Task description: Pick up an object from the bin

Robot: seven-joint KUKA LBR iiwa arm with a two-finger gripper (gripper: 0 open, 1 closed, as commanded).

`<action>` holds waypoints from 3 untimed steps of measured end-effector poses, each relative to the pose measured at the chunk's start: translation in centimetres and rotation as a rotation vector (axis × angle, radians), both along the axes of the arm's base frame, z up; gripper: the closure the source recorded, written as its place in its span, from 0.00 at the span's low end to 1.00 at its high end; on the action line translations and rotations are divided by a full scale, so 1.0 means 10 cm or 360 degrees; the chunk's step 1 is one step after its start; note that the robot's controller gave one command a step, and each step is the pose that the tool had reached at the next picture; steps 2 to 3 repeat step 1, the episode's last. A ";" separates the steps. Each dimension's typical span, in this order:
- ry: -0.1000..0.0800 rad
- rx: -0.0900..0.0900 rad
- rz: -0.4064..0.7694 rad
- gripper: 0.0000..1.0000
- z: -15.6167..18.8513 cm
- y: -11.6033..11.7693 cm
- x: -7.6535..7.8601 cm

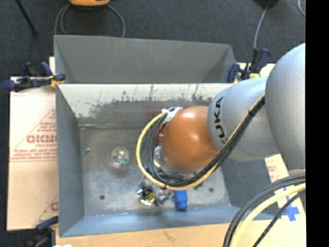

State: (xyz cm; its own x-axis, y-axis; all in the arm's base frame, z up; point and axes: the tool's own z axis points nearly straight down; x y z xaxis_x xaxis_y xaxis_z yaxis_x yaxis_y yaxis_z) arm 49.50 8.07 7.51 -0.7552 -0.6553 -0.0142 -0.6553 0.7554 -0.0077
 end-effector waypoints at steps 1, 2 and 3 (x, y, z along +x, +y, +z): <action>0.0011 -0.0010 0.0630 1.00 1.47 0.08 -0.03; 0.0011 -0.0010 0.0630 1.00 1.47 0.08 -0.03; 0.0011 -0.0010 0.0630 1.00 1.47 0.08 -0.03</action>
Offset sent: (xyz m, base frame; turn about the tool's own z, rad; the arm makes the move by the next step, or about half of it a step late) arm -0.0048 0.0085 0.1444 -0.3970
